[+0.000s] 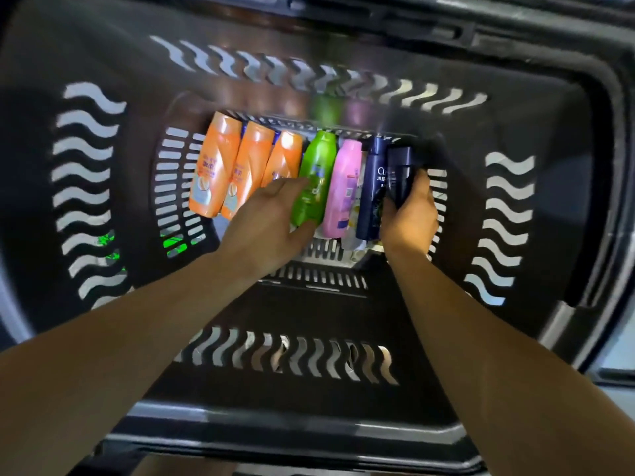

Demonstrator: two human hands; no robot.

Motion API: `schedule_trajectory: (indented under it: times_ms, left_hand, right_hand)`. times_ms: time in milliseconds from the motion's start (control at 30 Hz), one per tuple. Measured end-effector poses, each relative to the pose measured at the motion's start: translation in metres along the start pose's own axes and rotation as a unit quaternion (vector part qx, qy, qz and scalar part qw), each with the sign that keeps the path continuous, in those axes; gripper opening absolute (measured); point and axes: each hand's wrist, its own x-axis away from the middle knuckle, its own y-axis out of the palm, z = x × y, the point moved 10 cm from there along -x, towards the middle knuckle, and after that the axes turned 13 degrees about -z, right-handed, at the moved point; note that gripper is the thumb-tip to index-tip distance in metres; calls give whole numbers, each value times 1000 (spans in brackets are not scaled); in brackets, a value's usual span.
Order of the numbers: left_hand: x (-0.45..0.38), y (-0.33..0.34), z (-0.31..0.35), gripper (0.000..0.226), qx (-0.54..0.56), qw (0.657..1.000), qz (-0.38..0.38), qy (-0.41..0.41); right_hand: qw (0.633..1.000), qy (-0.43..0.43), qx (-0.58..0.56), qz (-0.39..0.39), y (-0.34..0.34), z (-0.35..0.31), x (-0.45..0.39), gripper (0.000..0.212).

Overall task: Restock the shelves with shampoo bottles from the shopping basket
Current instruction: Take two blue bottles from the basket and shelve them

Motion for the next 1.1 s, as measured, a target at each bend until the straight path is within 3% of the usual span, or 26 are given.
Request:
schedule_trajectory:
  times_ms: [100,233,300,400,467,567,667,733,833,967,1100]
  left_hand:
    - [3,-2,14,57,59,998,-4,12]
    - [2,3,37,55,258,965,-41,-1]
    - [4,5,42,52,349,936,-44,-19]
    - [6,10,38,57,518,854,-33,-45]
    - [6,6,31,61,562,826,-13,-50]
    - [2,-6,19,51,517,856,10,-29]
    - [-2,-8,-1,41,463,885,30,-41]
    - [-5,-3,-12,43,450,891,35,-53]
    - [-8,5,-28,48,445,893,36,-60]
    - [-13,14,-42,44,437,897,30,-65]
    - [-13,18,-49,45,418,905,34,-73]
  right_hand:
    - [997,-57,-48,-4,-17,-23,33,61]
    - [973,-132,-181,-61,-25,-66,71,52]
    - [962,-150,-219,-66,-28,-79,83,48]
    - [960,-155,-214,-96,-21,-90,91,55]
    - [956,-168,-201,-130,-12,-96,96,56]
    - [944,-201,-222,-141,-11,-96,93,45]
    - [975,-139,-149,-86,-15,-67,64,37]
    - [992,-61,-82,-76,-10,-40,39,46]
    - [990,23,-40,-131,15,-10,5,69]
    - [988,55,15,-145,35,1,-28,95]
    - [992,37,78,-93,40,-2,-34,91]
